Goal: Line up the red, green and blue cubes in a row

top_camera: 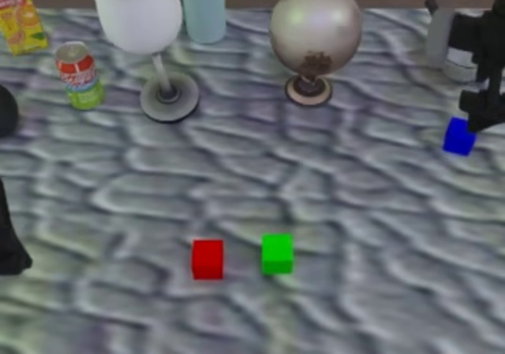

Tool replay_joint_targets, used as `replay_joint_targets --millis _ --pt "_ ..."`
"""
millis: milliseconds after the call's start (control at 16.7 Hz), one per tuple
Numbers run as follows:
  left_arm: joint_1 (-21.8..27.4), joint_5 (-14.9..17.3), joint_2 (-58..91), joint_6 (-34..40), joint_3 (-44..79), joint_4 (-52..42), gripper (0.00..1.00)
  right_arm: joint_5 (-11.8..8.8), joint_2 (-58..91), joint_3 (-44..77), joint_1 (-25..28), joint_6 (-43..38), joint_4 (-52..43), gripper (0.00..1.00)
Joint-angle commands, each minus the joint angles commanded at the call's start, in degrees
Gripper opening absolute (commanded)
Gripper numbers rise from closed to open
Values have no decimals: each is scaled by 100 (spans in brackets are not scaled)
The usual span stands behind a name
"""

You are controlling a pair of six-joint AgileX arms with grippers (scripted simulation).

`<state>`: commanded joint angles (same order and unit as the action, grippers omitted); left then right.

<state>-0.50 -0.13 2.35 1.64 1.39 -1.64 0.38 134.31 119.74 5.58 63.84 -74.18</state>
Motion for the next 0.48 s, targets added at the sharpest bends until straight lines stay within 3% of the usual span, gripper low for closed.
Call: replay_joint_targets --millis 480 --pt "-64 13 -235 -164 -139 164 100 -8 236 207 -21 121 -94 100"
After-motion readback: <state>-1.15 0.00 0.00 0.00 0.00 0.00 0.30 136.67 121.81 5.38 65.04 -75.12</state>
